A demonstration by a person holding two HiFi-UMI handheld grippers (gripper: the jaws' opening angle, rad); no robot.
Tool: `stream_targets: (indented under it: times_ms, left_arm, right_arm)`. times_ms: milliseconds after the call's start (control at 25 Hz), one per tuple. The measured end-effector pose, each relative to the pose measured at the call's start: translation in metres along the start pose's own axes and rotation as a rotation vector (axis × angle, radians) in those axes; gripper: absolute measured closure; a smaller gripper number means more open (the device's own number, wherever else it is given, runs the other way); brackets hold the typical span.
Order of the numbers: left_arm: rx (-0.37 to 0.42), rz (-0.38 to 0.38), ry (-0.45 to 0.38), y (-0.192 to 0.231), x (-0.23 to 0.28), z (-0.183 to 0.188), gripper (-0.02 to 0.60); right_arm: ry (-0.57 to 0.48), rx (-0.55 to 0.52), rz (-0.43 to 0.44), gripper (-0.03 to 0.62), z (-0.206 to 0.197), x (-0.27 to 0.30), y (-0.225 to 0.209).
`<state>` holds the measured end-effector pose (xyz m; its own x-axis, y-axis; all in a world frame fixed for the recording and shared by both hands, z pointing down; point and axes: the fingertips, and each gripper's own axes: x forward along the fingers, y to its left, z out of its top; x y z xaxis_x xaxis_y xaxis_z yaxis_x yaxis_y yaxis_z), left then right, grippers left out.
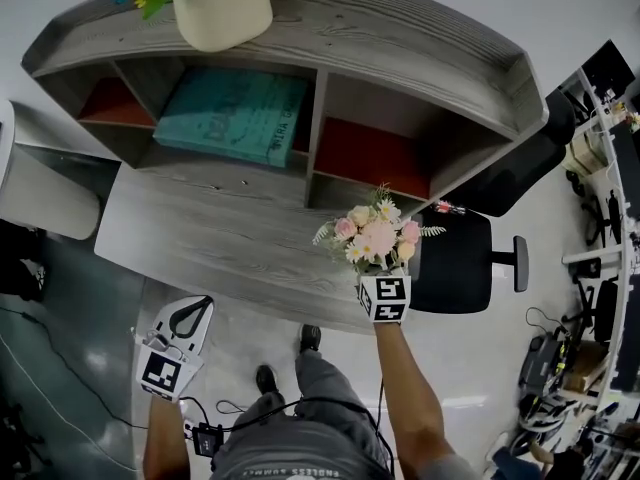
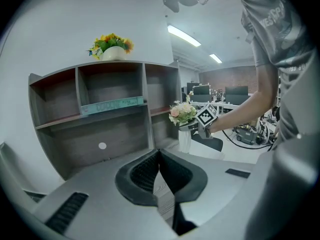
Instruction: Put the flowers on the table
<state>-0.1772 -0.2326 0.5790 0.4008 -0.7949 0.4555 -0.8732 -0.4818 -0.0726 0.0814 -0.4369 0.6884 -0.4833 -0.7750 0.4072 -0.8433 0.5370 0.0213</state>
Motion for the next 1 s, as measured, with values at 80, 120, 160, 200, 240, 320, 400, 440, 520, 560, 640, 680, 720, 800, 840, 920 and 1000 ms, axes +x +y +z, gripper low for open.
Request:
stream_targets:
  times_ms: [80, 120, 160, 200, 240, 320, 400, 440, 520, 560, 640, 680, 720, 800, 840, 920, 1000]
  left_arm:
    - [-0.010, 0.003, 0.002, -0.001, 0.001, 0.001, 0.565]
    - [-0.010, 0.003, 0.003, -0.001, 0.002, 0.002, 0.565]
    - [-0.007, 0.002, 0.004, -0.002, 0.002, 0.002, 0.565]
    - [-0.003, 0.000, 0.004, -0.002, 0.002, 0.001, 0.565]
    - [0.003, -0.001, 0.004, -0.003, 0.003, 0.001, 0.565]
    - [0.017, -0.005, 0.001, -0.003, 0.002, 0.001, 0.565]
    - [0.001, -0.002, -0.003, -0.003, 0.001, 0.003, 0.565]
    - [-0.004, -0.002, -0.005, -0.003, 0.000, 0.003, 0.565]
    - [-0.006, -0.002, -0.009, -0.004, -0.001, 0.005, 0.565]
    - [-0.005, -0.002, -0.011, -0.004, -0.003, 0.005, 0.565]
    - [0.006, -0.006, -0.012, -0.004, -0.005, 0.006, 0.565]
    - [0.020, -0.009, -0.012, -0.004, -0.006, 0.006, 0.565]
    - [0.033, -0.013, -0.013, -0.004, -0.007, 0.005, 0.565]
    - [0.035, -0.013, -0.017, -0.003, -0.010, 0.006, 0.565]
    - [0.024, -0.010, -0.020, -0.003, -0.012, 0.007, 0.565]
    - [0.020, -0.006, -0.028, -0.001, -0.015, 0.009, 0.565]
    - [0.052, -0.009, -0.030, 0.000, -0.020, 0.008, 0.565]
  right_arm:
    - [-0.008, 0.003, 0.000, 0.301, 0.000, 0.000, -0.002]
    - [-0.011, 0.005, 0.000, 0.301, 0.000, 0.000, -0.003]
    - [-0.013, 0.006, -0.001, 0.301, 0.000, 0.000, -0.003]
    - [-0.013, 0.007, -0.003, 0.299, 0.000, -0.001, -0.004]
    - [-0.012, 0.008, -0.005, 0.299, -0.001, -0.001, -0.005]
    - [-0.007, 0.010, -0.008, 0.298, -0.003, -0.002, -0.005]
    - [0.006, 0.010, -0.006, 0.295, -0.006, -0.003, -0.004]
    - [0.015, 0.009, -0.004, 0.285, -0.008, -0.003, -0.003]
    - [0.029, 0.009, -0.002, 0.270, -0.010, -0.004, -0.003]
    - [0.035, 0.009, -0.002, 0.265, -0.010, -0.005, -0.003]
    - [0.049, 0.010, -0.002, 0.258, -0.012, -0.006, -0.002]
    - [0.057, 0.009, -0.002, 0.255, -0.013, -0.007, -0.002]
    - [0.065, 0.010, -0.003, 0.248, -0.014, -0.008, -0.001]
    - [0.082, 0.015, -0.006, 0.240, -0.017, -0.009, 0.001]
    - [0.090, 0.018, -0.008, 0.237, -0.018, -0.011, 0.001]
    - [0.103, 0.025, -0.013, 0.233, -0.019, -0.014, 0.003]
    - [0.109, 0.031, -0.019, 0.233, -0.020, -0.019, 0.003]
